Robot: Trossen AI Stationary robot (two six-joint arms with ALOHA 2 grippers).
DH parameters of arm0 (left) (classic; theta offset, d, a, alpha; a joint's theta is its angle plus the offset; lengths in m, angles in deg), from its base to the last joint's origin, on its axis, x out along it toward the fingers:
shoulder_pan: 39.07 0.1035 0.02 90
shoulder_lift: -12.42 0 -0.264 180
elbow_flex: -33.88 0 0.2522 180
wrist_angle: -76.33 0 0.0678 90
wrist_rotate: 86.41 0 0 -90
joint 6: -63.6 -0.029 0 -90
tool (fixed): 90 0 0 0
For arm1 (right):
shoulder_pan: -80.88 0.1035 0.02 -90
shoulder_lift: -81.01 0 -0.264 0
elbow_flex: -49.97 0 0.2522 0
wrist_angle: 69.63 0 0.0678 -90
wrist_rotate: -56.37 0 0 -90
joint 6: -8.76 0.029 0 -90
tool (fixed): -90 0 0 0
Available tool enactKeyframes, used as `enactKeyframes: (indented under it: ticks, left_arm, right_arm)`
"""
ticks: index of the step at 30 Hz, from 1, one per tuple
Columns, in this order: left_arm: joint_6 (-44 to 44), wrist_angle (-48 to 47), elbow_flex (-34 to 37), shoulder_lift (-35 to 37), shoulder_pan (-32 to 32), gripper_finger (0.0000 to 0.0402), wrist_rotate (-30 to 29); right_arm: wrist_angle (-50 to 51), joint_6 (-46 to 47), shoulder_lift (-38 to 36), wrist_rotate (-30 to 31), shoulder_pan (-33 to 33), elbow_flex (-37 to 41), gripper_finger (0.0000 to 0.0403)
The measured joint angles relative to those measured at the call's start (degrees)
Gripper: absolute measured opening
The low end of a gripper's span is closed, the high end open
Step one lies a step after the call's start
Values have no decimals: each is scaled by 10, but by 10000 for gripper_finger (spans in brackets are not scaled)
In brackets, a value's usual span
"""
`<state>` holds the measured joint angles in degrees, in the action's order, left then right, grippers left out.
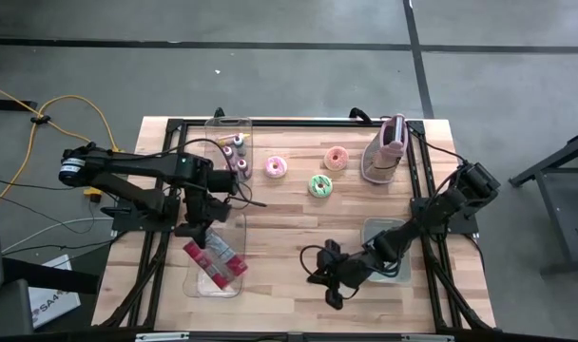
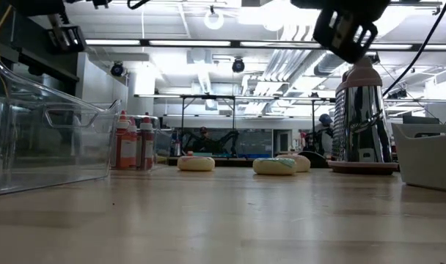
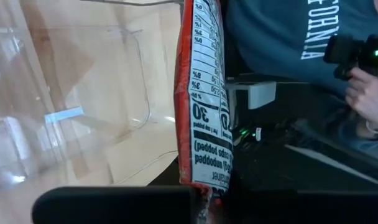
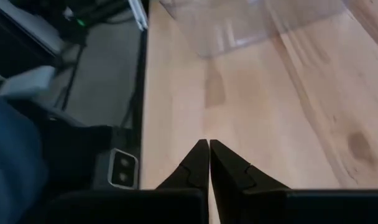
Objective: Pick & Place Food Item
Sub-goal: Put the red popcorn bag into the bottom transparent bin
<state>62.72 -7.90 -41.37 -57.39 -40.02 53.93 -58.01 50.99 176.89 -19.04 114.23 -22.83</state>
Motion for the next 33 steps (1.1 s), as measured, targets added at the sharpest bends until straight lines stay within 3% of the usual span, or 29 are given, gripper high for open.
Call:
enactKeyframes:
  ticks: [14, 20, 33]
  left_arm:
    - [-117, -49, 1, -18, -1, 16, -26]
    - [-175, -75, 1, -68, -1, 16, -29]
    - [-264, -94, 1, -172, 1, 16, -104]
  right_arm:
    - [-46, 0, 0, 11, 0, 0, 2]
    - [-46, 0, 0, 33, 0, 0, 2]
    - [-46, -2, 0, 33, 1, 0, 2]
